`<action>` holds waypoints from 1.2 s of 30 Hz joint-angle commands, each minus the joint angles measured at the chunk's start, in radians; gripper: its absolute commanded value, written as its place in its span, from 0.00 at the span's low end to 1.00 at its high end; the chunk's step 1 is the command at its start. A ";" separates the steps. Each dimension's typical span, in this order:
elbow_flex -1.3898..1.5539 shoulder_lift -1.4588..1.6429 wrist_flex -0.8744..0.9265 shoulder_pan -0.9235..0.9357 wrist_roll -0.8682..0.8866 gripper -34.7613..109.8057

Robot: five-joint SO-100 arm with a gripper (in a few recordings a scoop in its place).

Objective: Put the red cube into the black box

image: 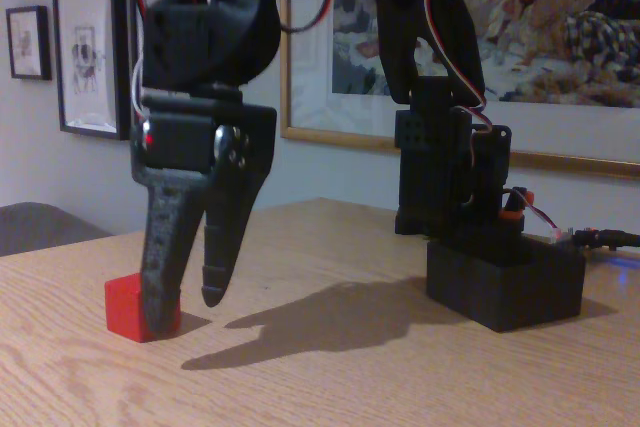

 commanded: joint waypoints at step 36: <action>-0.052 -0.011 0.038 -0.129 0.092 0.42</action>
